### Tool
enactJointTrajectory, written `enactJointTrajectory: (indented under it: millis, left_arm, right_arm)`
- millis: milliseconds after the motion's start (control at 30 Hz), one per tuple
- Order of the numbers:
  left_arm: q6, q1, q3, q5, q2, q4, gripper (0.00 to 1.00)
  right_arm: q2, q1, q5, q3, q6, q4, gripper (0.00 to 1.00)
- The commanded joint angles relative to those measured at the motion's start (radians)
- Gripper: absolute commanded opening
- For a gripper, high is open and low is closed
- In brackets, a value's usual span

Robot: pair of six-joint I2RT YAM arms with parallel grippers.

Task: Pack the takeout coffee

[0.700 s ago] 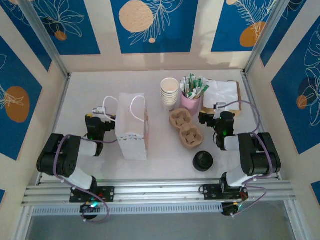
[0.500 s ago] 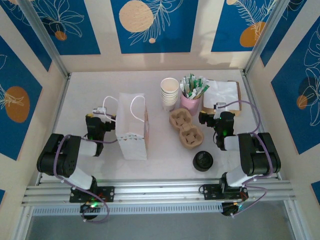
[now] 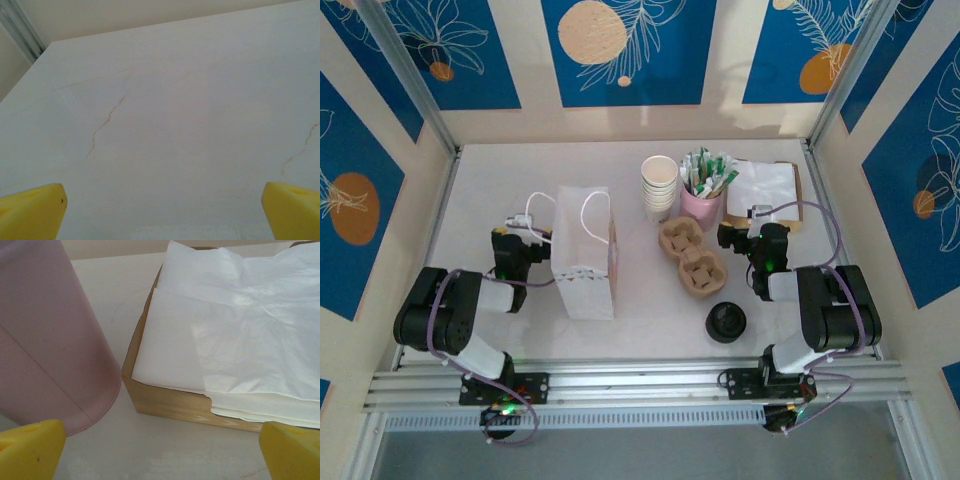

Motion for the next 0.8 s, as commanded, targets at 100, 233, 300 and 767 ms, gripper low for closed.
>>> enactJointTrajectory:
  millis: [100,233,300,767]
  left_arm:
    - [-0.002,0.003,0.018,0.019,0.007,0.019,1.0]
    - [-0.003,0.003,0.02,0.021,0.007,0.016,1.0]
    - [-0.003,0.004,0.022,0.023,0.007,0.014,1.0]
    - [-0.244,-0.001,0.14,-0.151,-0.376,-0.532,1.0]
  right_arm:
    - [0.002,-0.006,-0.013,0.024,0.011,0.01,0.99]
    - [0.003,-0.005,-0.013,0.024,0.011,0.011,0.99]
    - [0.001,-0.005,-0.011,0.022,0.009,0.014,0.99]
    - [-0.374,-0.002,0.157,0.066,0.161,-0.508,0.99]
